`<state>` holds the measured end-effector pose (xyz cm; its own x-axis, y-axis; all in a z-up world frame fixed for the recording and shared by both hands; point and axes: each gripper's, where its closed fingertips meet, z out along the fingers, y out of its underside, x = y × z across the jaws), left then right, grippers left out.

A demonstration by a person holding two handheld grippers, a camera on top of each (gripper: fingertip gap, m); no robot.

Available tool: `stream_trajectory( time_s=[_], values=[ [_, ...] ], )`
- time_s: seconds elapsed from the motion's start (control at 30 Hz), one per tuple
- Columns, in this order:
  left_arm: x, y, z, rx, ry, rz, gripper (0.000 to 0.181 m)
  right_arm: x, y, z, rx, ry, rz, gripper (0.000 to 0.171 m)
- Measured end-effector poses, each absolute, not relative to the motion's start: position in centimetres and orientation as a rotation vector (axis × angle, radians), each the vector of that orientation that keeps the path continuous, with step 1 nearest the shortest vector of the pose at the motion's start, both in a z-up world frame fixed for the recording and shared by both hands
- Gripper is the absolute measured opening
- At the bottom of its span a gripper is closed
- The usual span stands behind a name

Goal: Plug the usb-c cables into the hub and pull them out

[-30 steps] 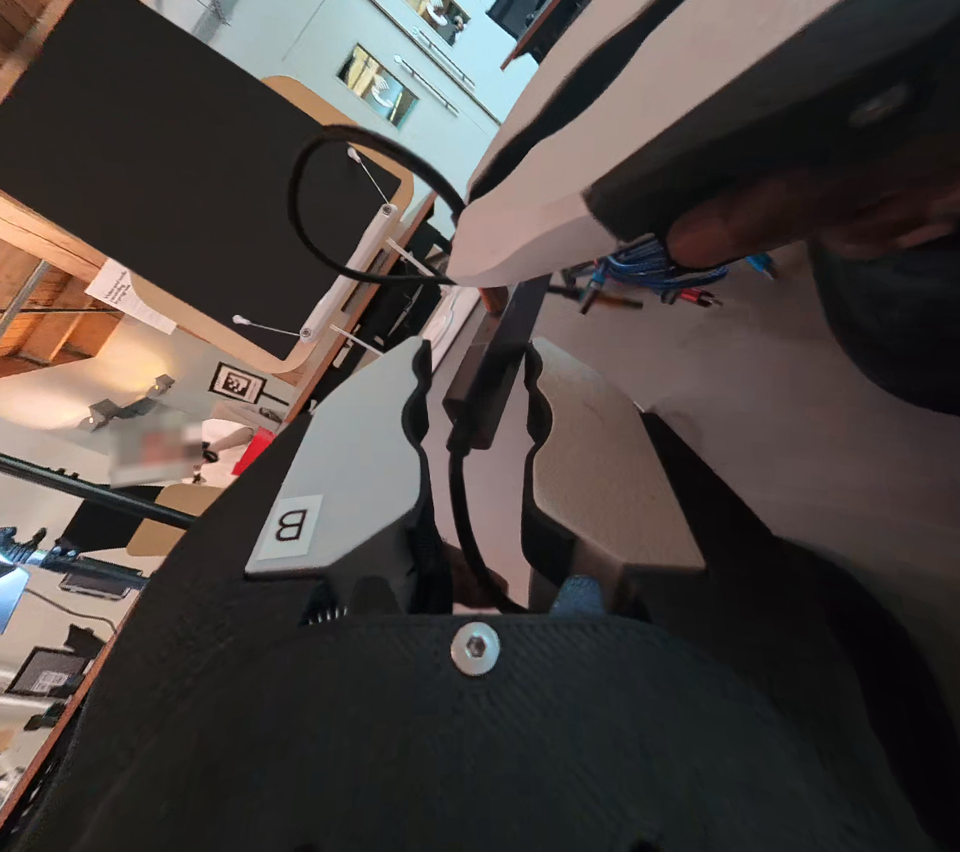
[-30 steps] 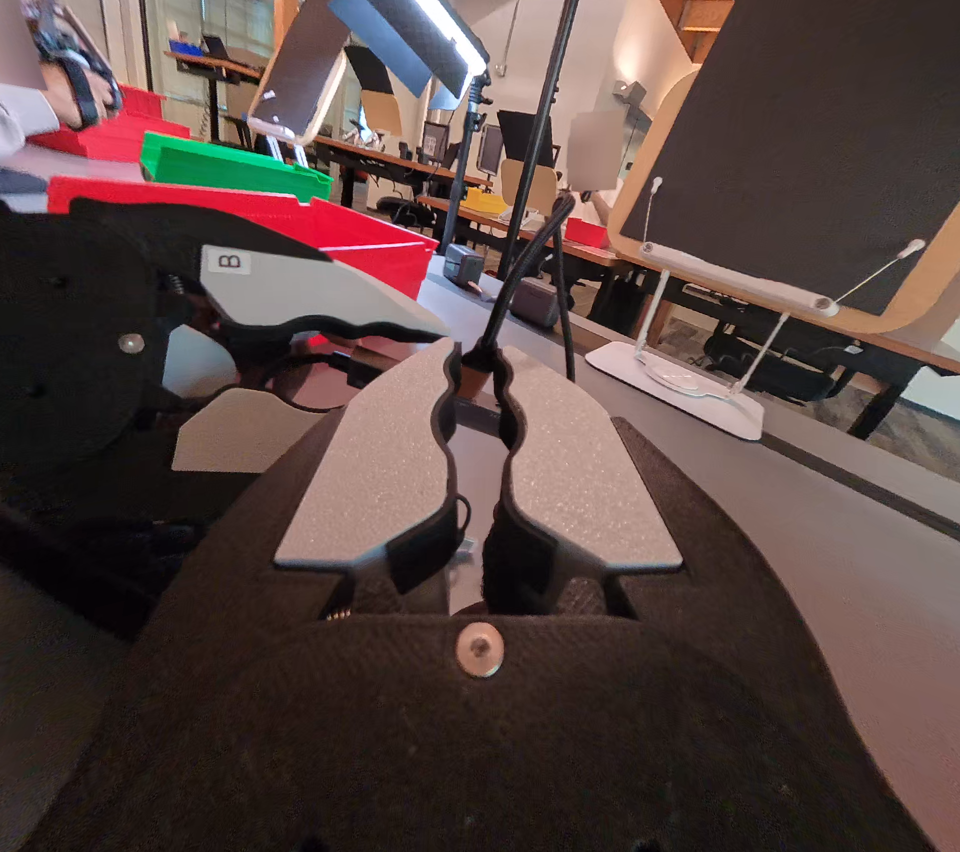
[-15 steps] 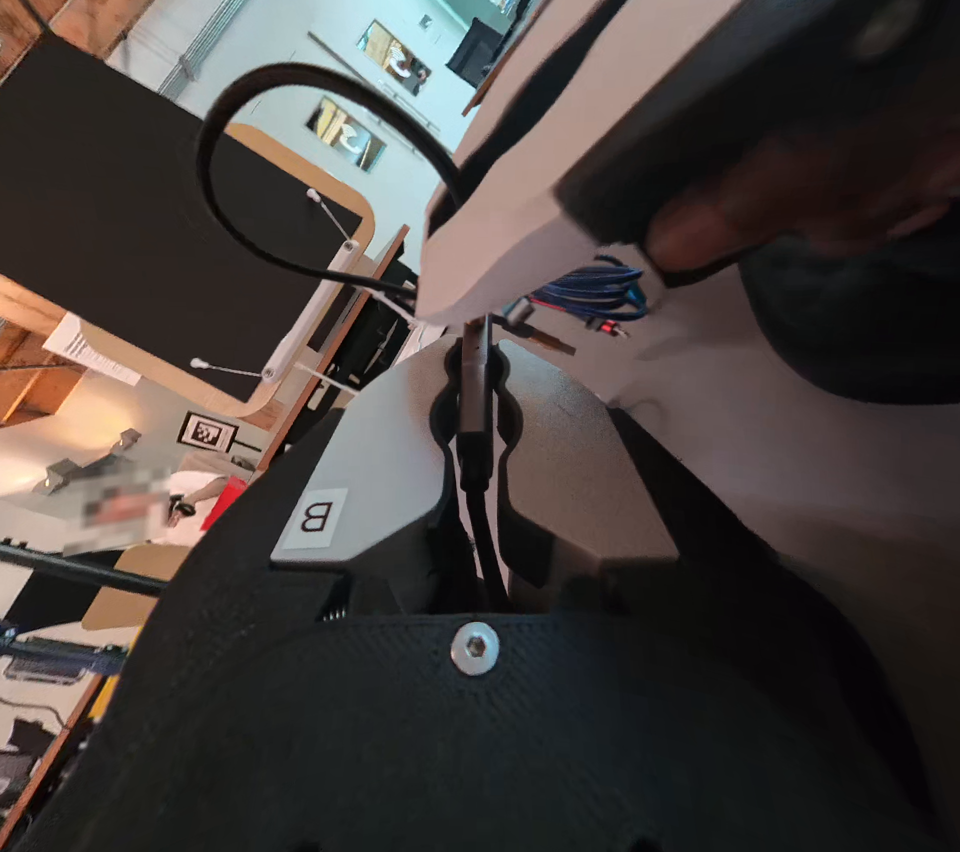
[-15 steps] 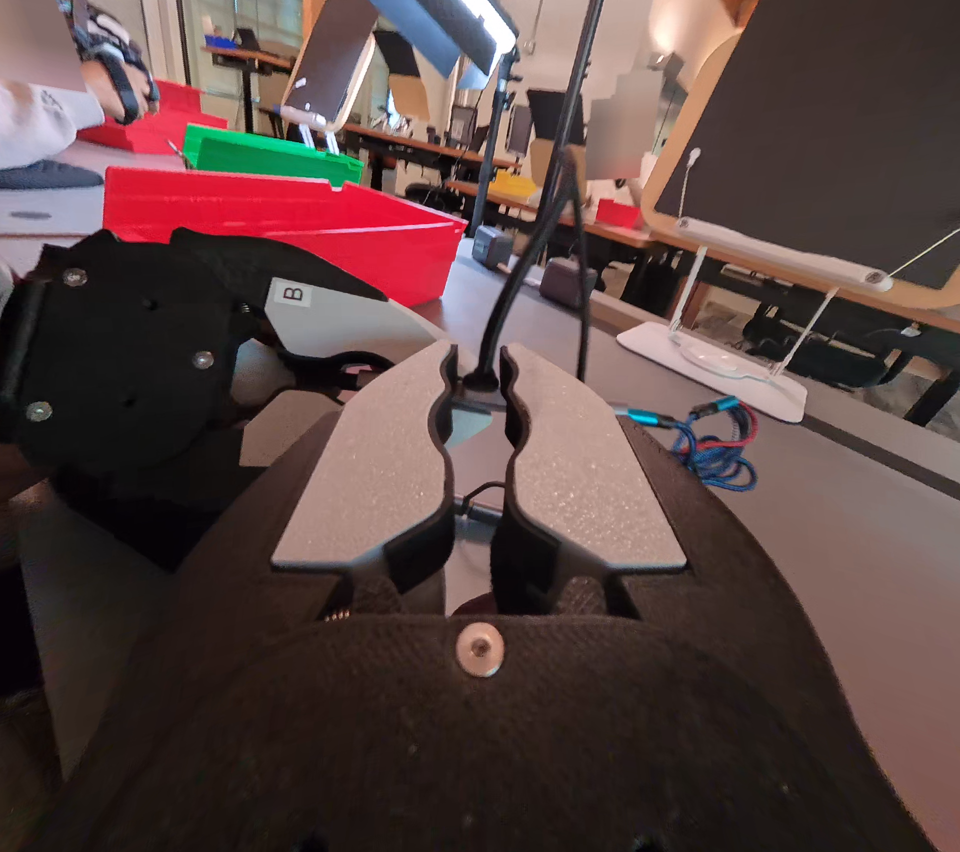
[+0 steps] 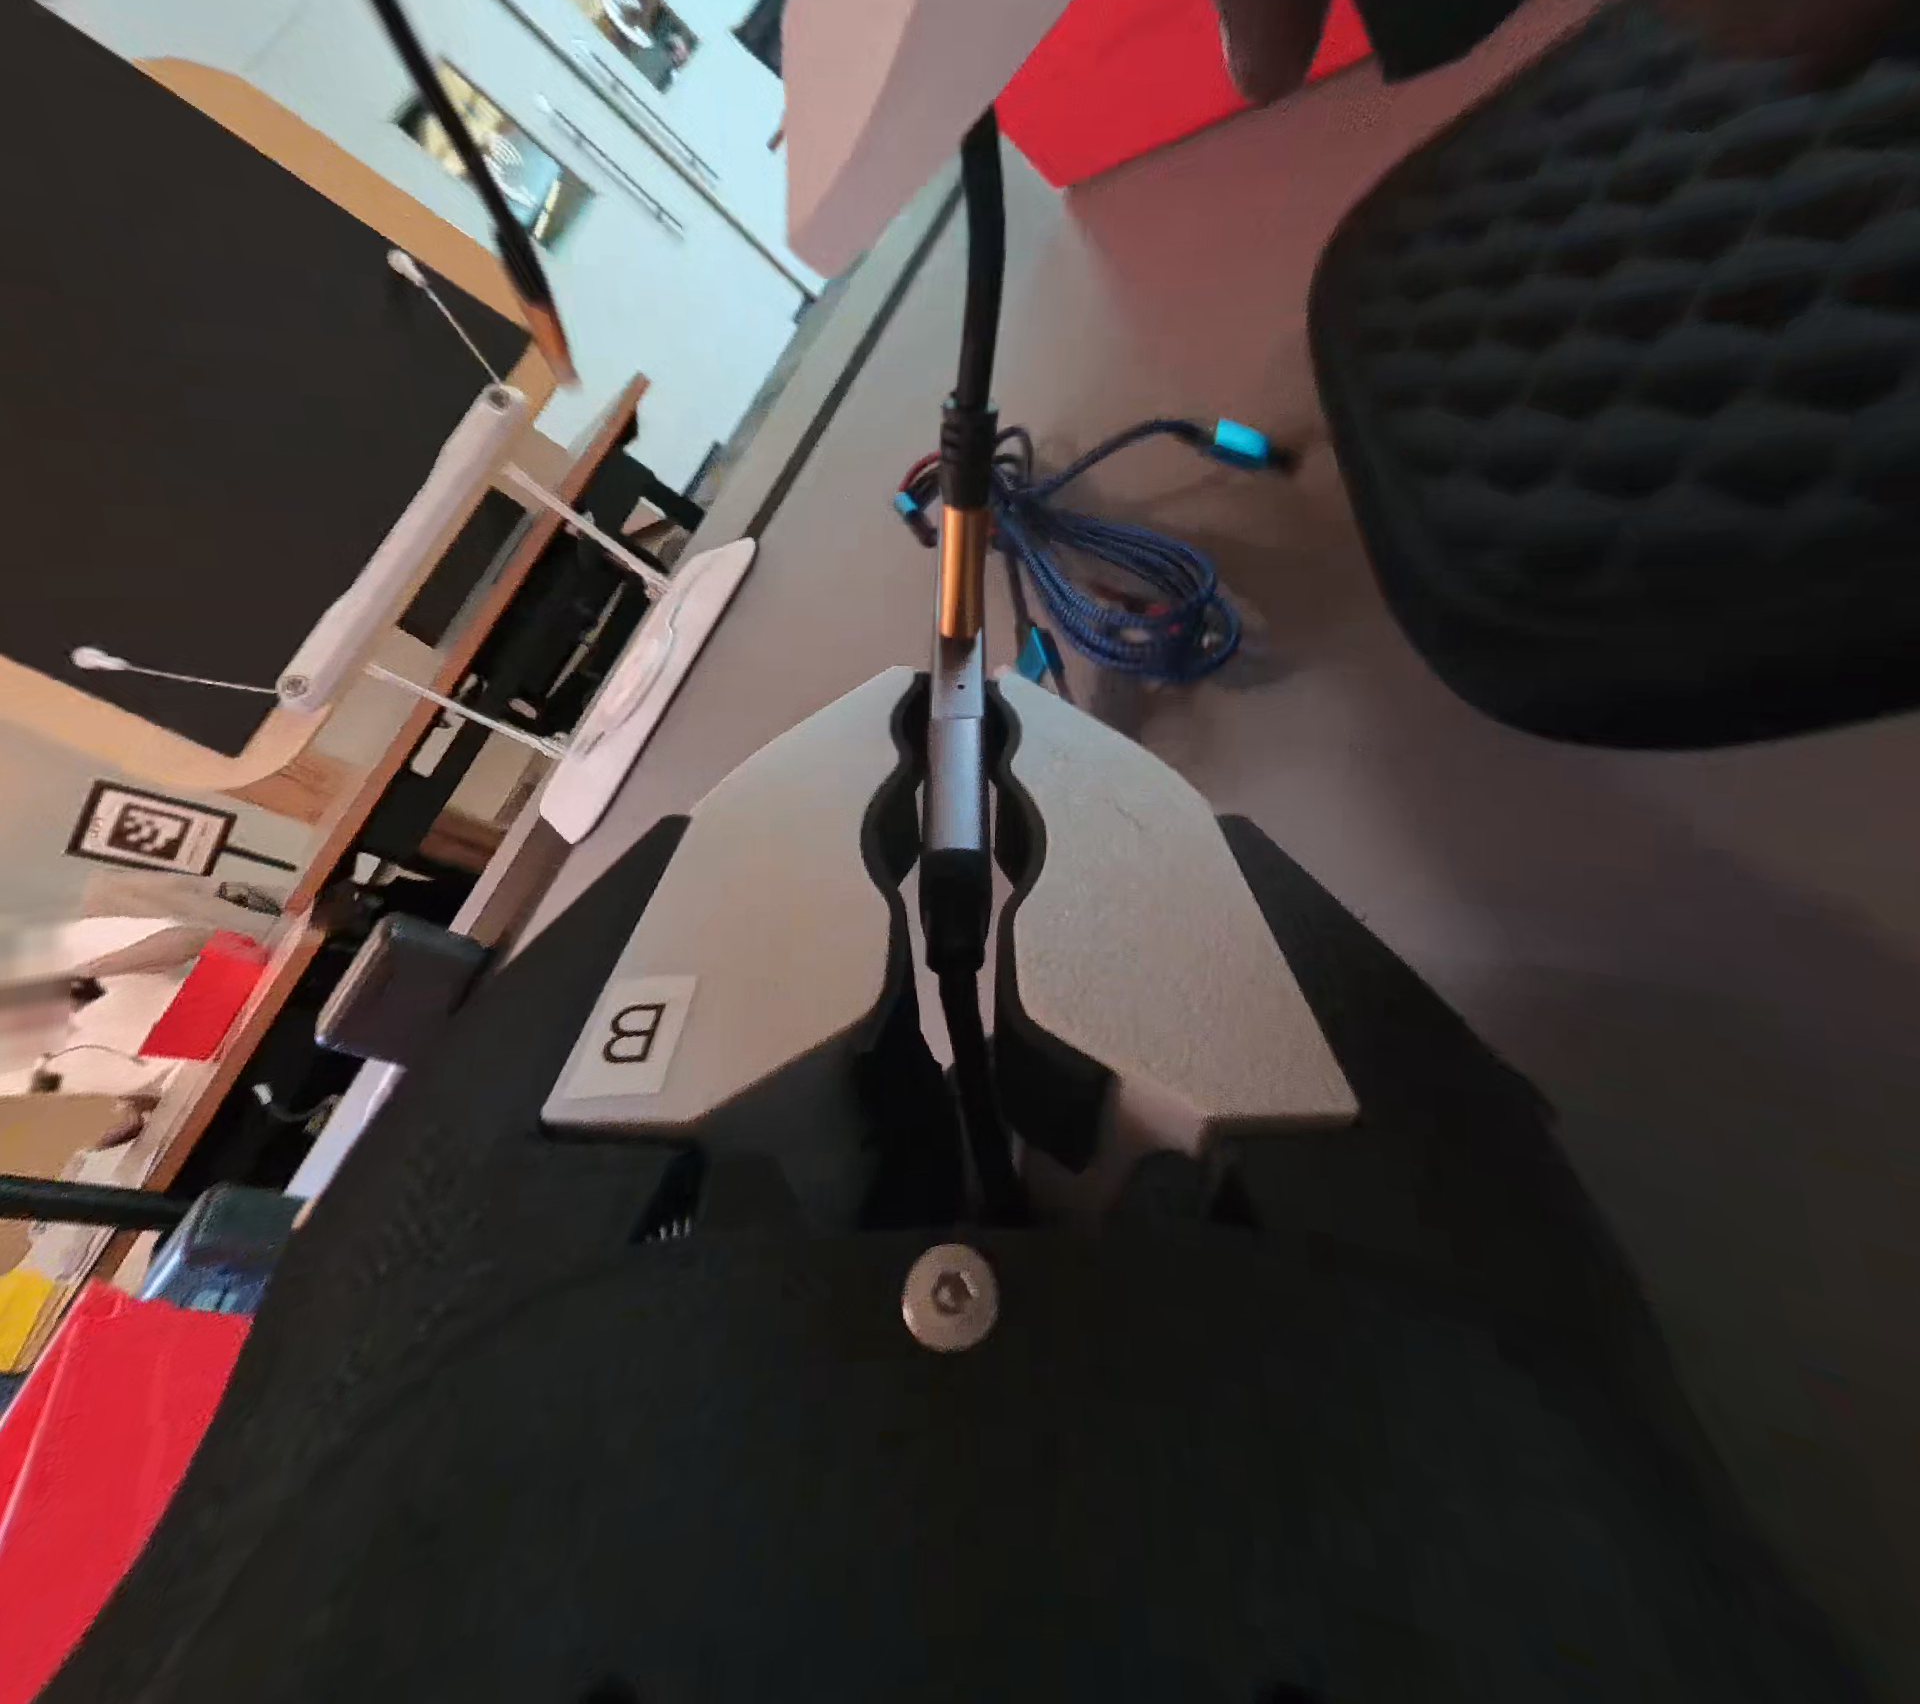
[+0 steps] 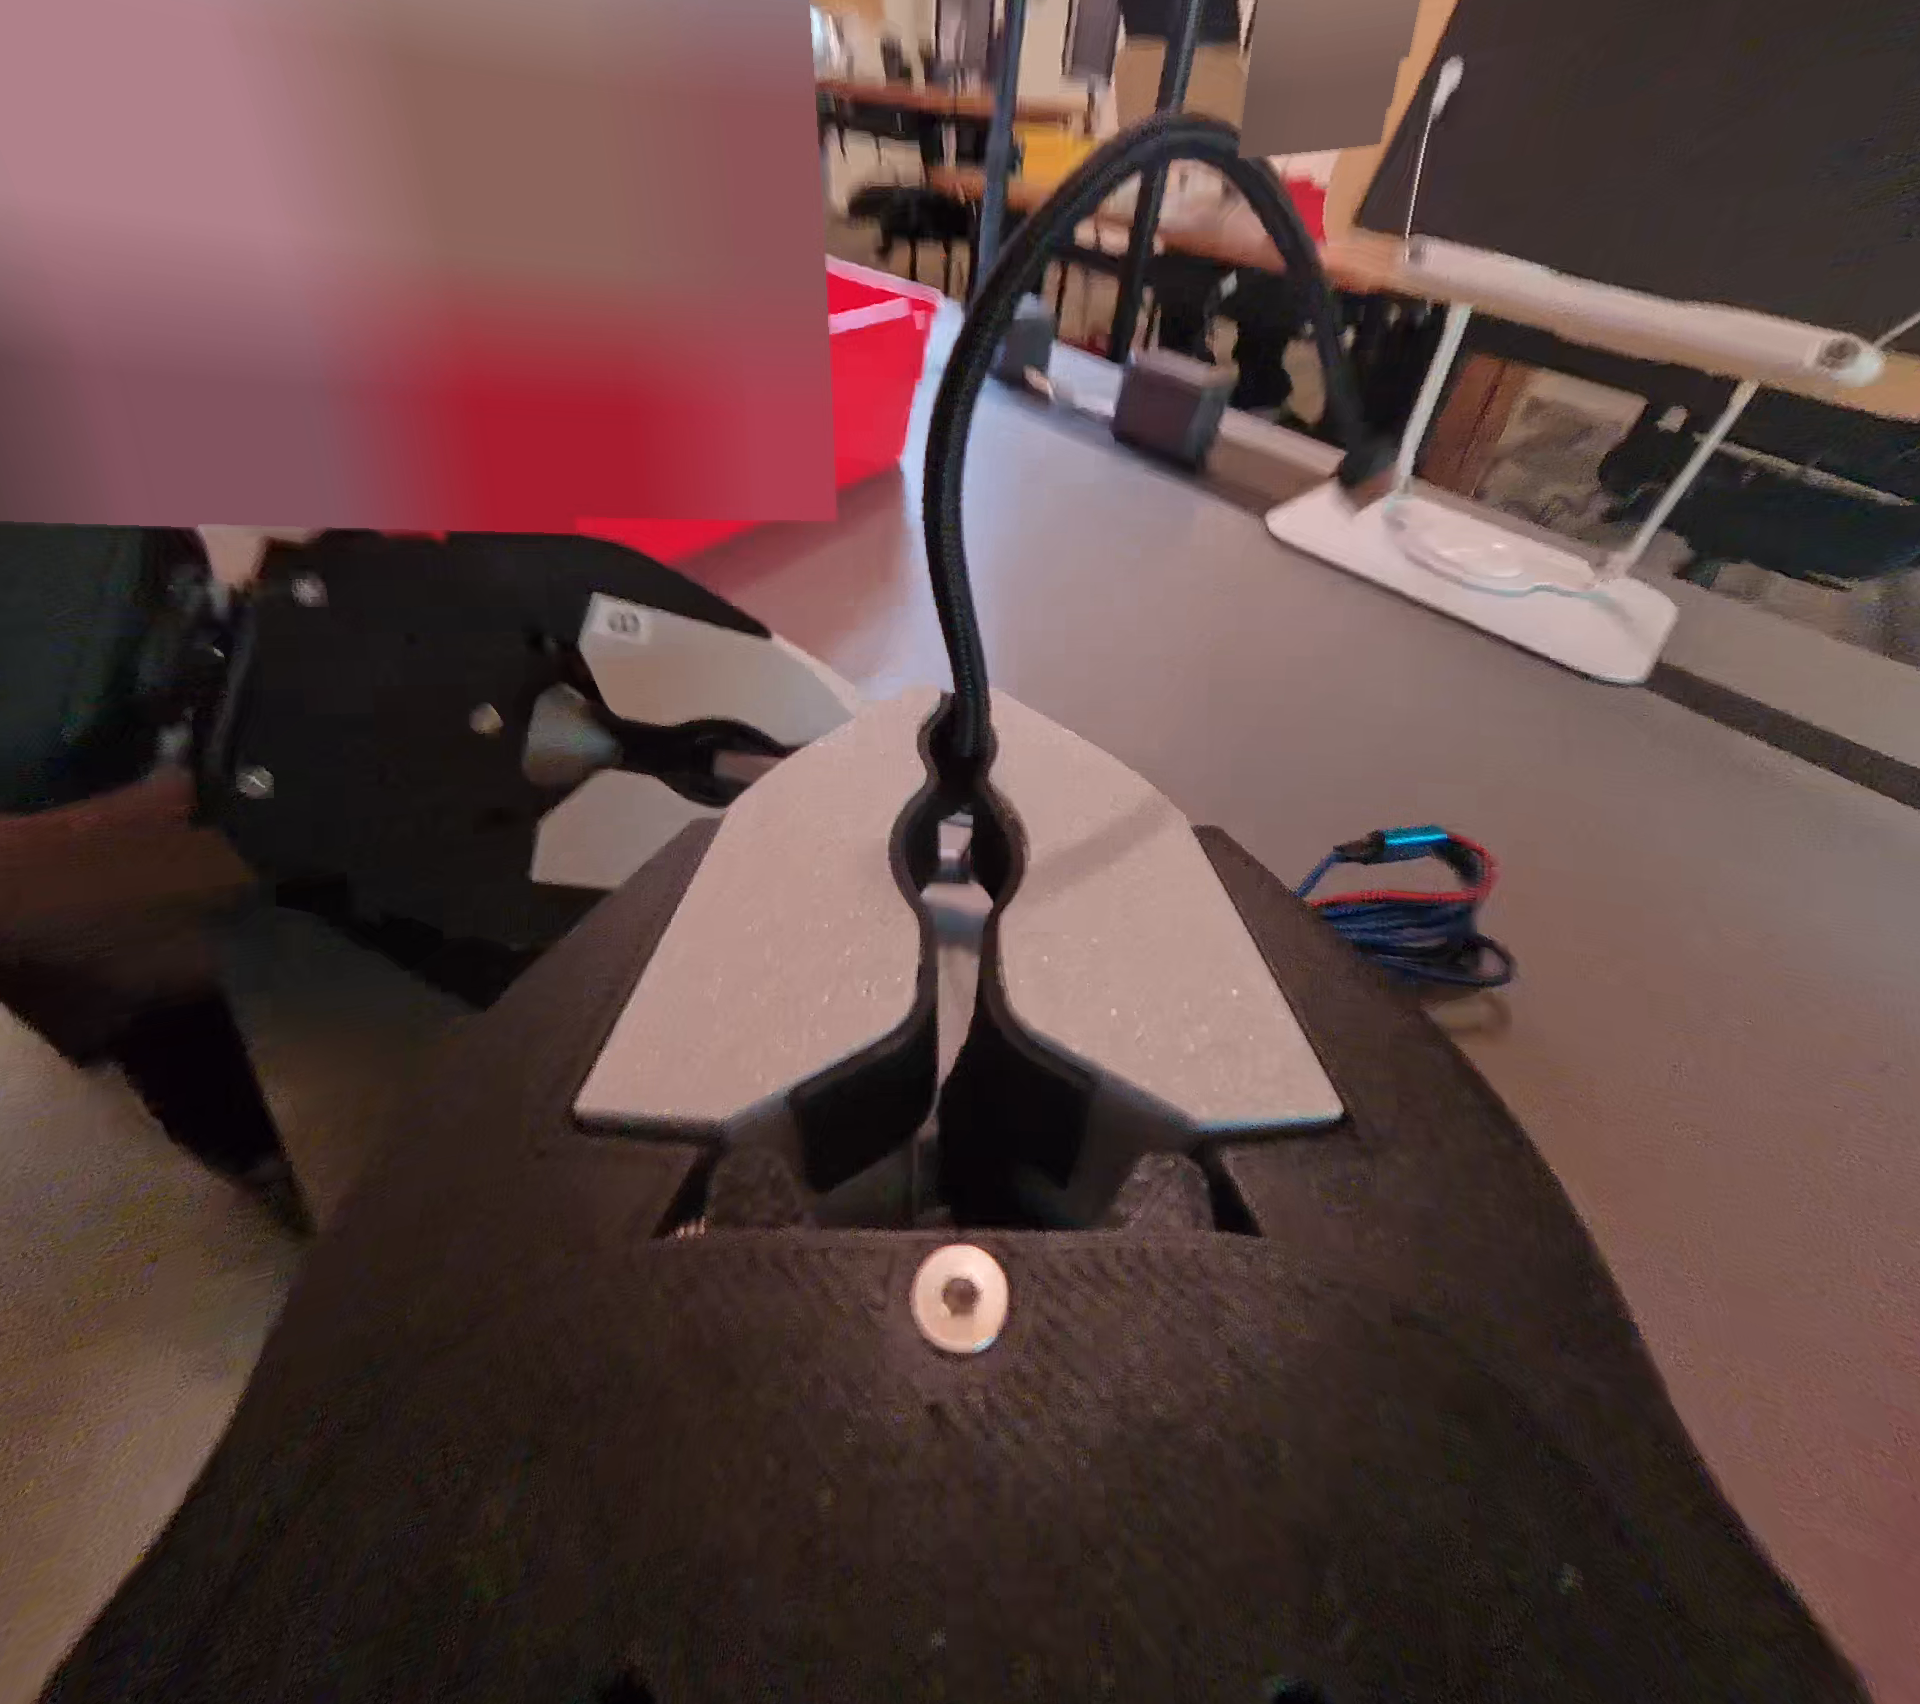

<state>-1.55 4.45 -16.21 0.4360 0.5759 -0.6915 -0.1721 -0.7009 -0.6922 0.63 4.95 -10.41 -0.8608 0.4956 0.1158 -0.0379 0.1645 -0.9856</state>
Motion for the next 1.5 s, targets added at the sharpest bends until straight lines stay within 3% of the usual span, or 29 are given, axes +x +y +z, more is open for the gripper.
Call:
stream_trajectory(
  time_s=[0.13, 0.27, 0.43, 0.8, 0.87, 0.93, 1.1, 1.5],
  values=[
    [-1.8, 4.4, -16.4, -1.986, -0.34, 1.361, 0.009, 0.8, 4.5, -10.6, -0.286, -2.032, 1.655, 0.0],
    [-1.8, 4.3, -16.2, -1.969, -0.357, 1.365, 0.01, 1.2, 3.7, -13.2, -0.346, -2.184, 1.606, 0.027],
    [-1.5, 4.4, -16.2, -1.967, -0.33, 1.369, 0.01, 0.3, 2.8, -14.0, -0.373, -2.128, 1.541, 0.013],
    [-1.4, 4.6, -16.9, -1.99, -0.376, 1.308, 0.008, 0.8, 3.2, -14.0, -0.459, -2.133, 1.583, 0.012],
    [-3.1, 1.9, -19.2, -2.172, -0.556, 1.304, 0.01, 3.0, 2.6, -10.4, -0.357, -1.962, 1.667, 0.011],
    [-2.5, 2.5, -18.1, -2.078, -0.502, 1.303, 0.009, 1.1, 4.8, -10.0, -0.345, -1.937, 1.455, 0.011],
    [-2.7, 2.5, -17.6, -2.048, -0.482, 1.295, 0.01, -0.9, 9.8, -10.2, -0.398, -2.097, 1.447, 0.011],
    [-2.0, 1.7, -15.7, -1.967, -0.495, 1.31, 0.01, -0.7, 18.5, -3.3, -0.428, -1.944, 1.317, 0.012]
  ],
)
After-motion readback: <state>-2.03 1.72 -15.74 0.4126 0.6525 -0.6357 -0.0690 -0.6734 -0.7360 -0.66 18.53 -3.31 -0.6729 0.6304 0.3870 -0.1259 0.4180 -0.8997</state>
